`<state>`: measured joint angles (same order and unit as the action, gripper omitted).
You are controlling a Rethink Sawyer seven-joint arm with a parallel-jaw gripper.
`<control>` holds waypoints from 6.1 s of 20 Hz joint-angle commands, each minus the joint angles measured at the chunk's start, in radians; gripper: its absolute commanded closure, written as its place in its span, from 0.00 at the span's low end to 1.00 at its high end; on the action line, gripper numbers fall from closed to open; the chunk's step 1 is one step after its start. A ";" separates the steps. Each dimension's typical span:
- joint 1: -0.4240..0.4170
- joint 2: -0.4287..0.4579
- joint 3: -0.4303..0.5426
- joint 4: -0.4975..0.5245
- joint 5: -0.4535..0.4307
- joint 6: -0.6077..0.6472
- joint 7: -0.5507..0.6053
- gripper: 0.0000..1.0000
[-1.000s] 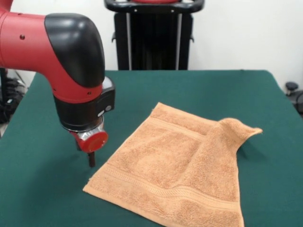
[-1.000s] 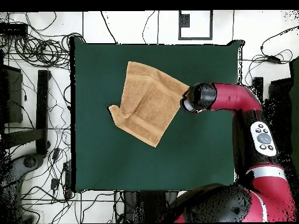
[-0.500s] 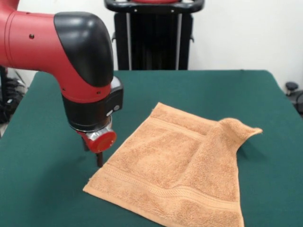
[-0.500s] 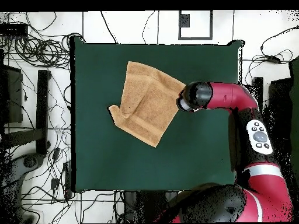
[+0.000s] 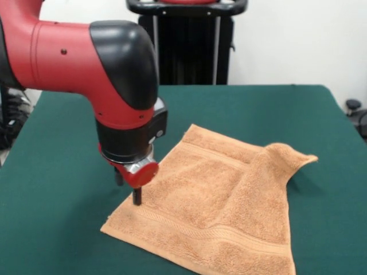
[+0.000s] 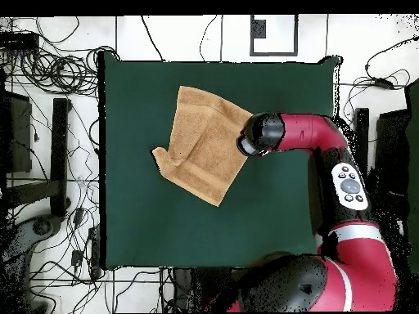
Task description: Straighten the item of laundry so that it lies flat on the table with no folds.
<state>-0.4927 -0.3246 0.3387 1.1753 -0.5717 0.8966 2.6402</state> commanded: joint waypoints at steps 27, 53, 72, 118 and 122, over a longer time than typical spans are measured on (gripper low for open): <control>0.107 0.081 0.030 0.013 0.017 -0.012 -0.079 0.00; 0.084 -0.028 0.049 0.223 0.111 0.018 -0.139 0.00; 0.110 -0.077 0.062 0.383 0.106 -0.047 -0.093 0.00; 0.142 -0.030 0.042 0.379 0.076 -0.023 -0.087 0.00; 0.141 -0.021 0.044 0.382 0.071 -0.031 -0.090 0.00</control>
<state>-0.4040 -0.4167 0.3372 1.5558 -0.5007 0.8959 2.6402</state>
